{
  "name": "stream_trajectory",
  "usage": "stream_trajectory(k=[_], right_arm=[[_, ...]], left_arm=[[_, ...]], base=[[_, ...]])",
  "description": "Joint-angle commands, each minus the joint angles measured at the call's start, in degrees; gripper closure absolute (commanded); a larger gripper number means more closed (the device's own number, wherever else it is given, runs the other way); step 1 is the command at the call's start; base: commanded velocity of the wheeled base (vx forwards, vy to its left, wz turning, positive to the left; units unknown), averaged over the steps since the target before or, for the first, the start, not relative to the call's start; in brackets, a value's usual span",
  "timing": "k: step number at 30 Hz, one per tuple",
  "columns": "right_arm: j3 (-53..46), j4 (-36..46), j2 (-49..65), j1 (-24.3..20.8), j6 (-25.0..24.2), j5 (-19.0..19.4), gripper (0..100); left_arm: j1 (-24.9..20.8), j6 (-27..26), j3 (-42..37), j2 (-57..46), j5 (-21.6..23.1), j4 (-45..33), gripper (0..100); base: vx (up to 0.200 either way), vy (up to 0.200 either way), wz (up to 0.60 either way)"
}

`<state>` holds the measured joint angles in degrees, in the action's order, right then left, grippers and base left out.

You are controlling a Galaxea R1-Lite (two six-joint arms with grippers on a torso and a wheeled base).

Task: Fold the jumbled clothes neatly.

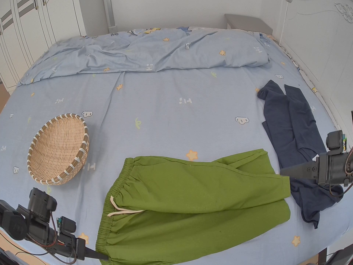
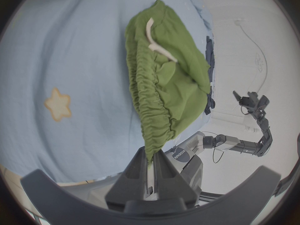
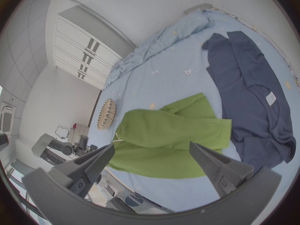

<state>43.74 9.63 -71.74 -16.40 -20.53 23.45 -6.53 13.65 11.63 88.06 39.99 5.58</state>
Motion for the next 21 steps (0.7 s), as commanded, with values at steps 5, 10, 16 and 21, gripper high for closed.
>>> stream_trajectory(k=[5,10,16,21], right_arm=[[-13.33,2.23,-0.94,5.85,5.59,0.28,0],[-17.37,1.88,-4.64,10.51,9.72,3.00,0],[-21.06,1.62,-8.85,16.66,16.22,6.78,0],[-23.79,-3.48,-13.07,16.40,16.93,8.98,0]], left_arm=[[21.83,-23.94,7.00,-1.32,6.51,-12.35,100],[22.27,-25.96,7.09,0.09,6.60,-12.53,100],[22.00,-25.96,6.92,-0.09,6.60,-12.53,100],[21.83,-25.96,6.83,-0.09,6.60,-12.53,100]], base=[[0.000,0.000,0.00],[0.000,0.000,0.00],[0.000,0.000,0.00],[0.000,0.000,0.00]])
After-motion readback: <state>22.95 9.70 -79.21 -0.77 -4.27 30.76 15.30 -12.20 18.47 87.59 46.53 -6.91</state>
